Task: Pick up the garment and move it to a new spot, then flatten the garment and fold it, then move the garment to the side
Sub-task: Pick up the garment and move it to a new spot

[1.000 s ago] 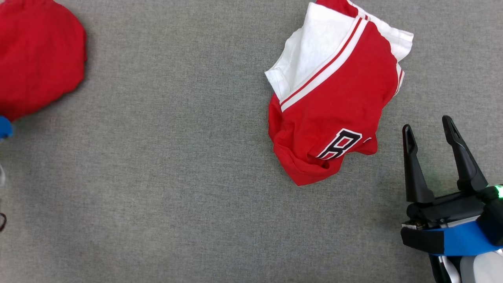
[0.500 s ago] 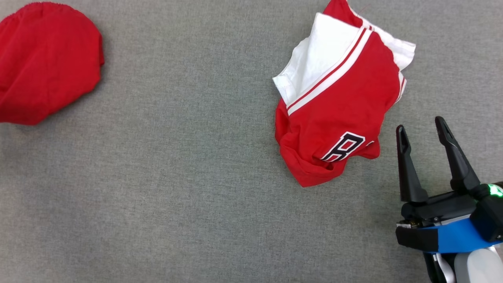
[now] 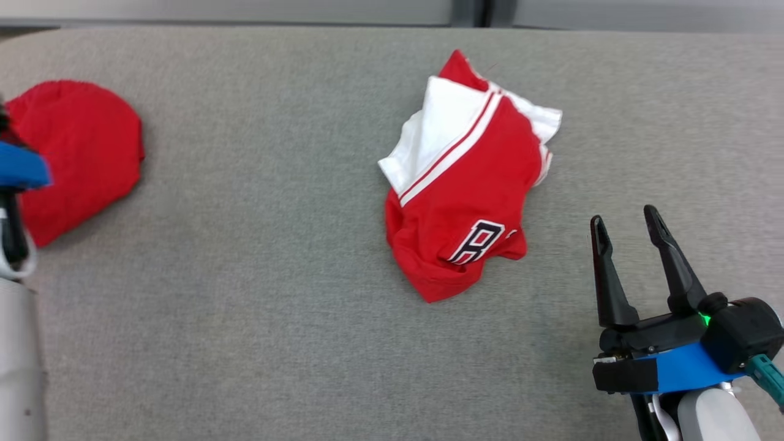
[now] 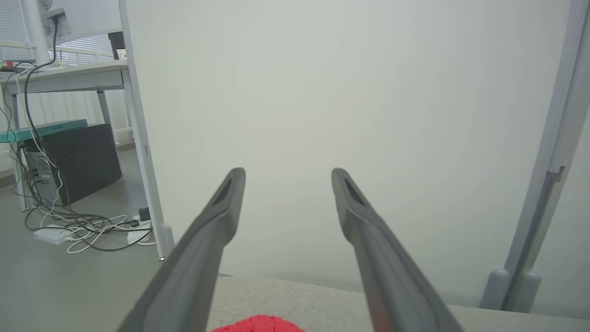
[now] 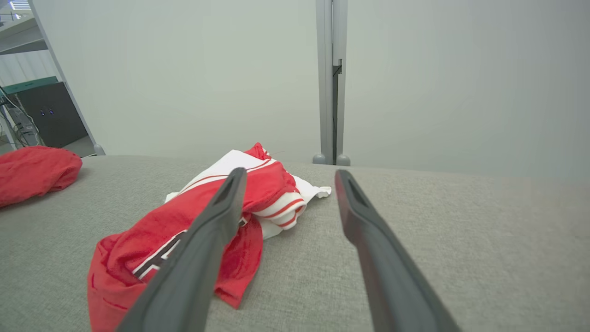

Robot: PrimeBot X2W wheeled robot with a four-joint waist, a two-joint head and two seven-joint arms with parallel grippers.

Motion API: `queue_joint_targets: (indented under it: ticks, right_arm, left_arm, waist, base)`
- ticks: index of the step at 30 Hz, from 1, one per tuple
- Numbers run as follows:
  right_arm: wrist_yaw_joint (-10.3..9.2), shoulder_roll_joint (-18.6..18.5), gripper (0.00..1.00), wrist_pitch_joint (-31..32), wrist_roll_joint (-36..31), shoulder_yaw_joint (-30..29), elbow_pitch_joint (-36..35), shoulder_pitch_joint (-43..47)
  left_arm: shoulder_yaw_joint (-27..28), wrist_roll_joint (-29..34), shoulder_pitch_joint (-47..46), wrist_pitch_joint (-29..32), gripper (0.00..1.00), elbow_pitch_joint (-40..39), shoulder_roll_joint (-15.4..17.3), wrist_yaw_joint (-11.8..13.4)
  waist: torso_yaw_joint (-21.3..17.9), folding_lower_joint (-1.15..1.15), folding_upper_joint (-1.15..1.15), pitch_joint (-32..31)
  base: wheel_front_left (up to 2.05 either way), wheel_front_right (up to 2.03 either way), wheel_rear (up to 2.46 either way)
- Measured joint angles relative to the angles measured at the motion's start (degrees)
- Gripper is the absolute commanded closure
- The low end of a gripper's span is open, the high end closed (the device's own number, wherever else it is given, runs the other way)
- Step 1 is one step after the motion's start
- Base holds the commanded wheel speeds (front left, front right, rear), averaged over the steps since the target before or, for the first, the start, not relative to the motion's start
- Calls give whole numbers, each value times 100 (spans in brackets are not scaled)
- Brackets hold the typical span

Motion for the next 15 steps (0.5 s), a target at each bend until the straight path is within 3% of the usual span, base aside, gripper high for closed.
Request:
queue_joint_targets:
  ticks: [6, 15]
  right_arm:
    - [0, 33, 0, -20, 100, 1, 156, 46]
    - [0, 48, 0, -20, 288, 42, 338, 290]
  left_arm:
    - [-283, 367, 515, 1, 0, -620, -597, -15]
    - [-378, 501, 1819, 1, 0, -1287, -898, -23]
  waist:
    - [-356, 0, 0, -388]
    - [-732, 0, 0, -938]
  base:
    - [0, 0, 0]
    - [0, 0, 0]
